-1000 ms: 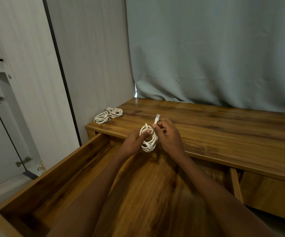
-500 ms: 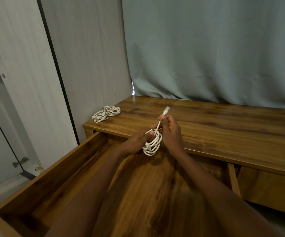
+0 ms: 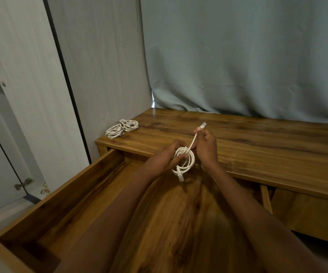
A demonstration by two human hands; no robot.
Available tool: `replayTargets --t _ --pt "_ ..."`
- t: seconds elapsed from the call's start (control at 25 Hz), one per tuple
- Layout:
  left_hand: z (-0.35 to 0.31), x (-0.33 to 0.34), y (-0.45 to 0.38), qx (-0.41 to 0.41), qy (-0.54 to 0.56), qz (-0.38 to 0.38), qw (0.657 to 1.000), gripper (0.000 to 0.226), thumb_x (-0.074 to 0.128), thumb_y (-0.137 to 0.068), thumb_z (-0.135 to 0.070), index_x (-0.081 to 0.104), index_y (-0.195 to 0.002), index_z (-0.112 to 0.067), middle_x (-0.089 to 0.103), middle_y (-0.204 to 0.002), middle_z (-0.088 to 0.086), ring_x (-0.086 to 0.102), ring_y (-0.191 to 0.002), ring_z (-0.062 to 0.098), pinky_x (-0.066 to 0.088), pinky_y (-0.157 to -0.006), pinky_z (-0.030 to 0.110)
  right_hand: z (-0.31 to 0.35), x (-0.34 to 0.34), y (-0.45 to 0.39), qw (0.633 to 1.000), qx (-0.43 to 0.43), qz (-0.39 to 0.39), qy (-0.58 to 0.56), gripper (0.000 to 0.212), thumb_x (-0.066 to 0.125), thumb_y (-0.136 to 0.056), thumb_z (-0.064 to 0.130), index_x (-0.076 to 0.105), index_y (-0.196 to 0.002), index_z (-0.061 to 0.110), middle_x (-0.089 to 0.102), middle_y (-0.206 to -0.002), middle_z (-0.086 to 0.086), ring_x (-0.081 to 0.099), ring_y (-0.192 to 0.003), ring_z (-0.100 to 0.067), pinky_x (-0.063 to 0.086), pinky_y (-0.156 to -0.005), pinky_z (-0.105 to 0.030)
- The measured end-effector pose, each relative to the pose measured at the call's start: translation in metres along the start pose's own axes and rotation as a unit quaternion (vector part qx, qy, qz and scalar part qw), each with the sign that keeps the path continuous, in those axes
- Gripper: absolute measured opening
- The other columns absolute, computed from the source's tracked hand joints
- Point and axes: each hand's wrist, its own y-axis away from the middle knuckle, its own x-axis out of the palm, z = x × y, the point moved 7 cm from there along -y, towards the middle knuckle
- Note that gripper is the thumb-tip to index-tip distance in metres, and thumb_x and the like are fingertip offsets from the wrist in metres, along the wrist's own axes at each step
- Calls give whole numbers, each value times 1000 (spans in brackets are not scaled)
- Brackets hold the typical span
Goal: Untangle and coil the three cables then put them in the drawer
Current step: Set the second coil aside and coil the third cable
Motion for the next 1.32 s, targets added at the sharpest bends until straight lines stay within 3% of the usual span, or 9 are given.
replayTargets --t 0.16,0.36,0.6,0.76,0.84,0.92,1.04,1.16,1.32 --pt "-1 1 1 47 -25 -7 999 30 54 -100 -43 52 -125 -27 72 -101 -6 68 -87 7 57 -77 39 -10 7 5 989 121 59 -56 31 51 -105 32 68 -107 6 54 -43 1 55 -36 -11 42 -40 -21" --pt "10 -3 5 33 -14 -37 999 24 51 -102 -38 56 -122 -26 72 -99 -6 68 -84 4 55 -72 27 -5 14 16 983 125 114 -75 29 62 -100 34 69 -103 6 63 -54 -4 57 -39 -11 40 -38 -20" --pt "54 -34 8 -93 44 -146 984 23 56 -100 -38 61 -108 -17 69 -87 -8 65 -76 -3 50 -63 21 -4 44 25 974 -4 197 109 40 73 -87 44 61 -122 29 73 -101 2 72 -78 -12 58 -65 -32" --pt "55 -34 4 -100 71 -105 987 21 60 -99 -35 63 -106 -16 69 -84 -10 62 -68 -9 44 -62 17 6 42 24 955 -148 186 179 34 53 -102 31 58 -134 39 55 -136 7 61 -111 -9 52 -91 -32" --pt "45 -28 5 -79 107 -65 989 21 61 -99 -31 63 -108 -13 68 -79 -8 60 -58 -6 42 -54 13 9 37 21 935 -192 197 223 36 51 -103 17 62 -135 28 60 -136 2 58 -118 -11 48 -98 -32" --pt "36 -23 6 -67 126 -38 989 22 61 -99 -29 62 -111 -10 66 -75 -9 56 -51 -7 38 -47 9 9 31 18 934 -198 184 234 25 59 -99 15 72 -120 20 72 -117 3 65 -103 -7 53 -92 -30" --pt "32 -19 6 -67 144 -27 987 24 59 -100 -33 58 -115 -14 66 -77 -8 57 -52 -3 40 -46 14 10 25 14 963 -137 161 168 13 67 -94 16 77 -99 23 75 -92 12 68 -81 2 54 -75 -18" --pt "34 -19 5 -80 170 -28 982 28 56 -100 -38 53 -120 -19 69 -81 -1 59 -52 6 41 -42 23 5 31 17 985 -35 165 44 10 68 -94 12 77 -98 13 77 -85 3 72 -73 -5 56 -66 -21" --pt "31 -19 9 -81 181 -36 980 30 54 -102 -34 48 -128 -20 68 -86 -5 60 -55 -3 41 -46 12 -8 35 24 972 116 188 -85 12 74 -90 13 74 -100 7 78 -86 -8 72 -72 -16 61 -65 -26"
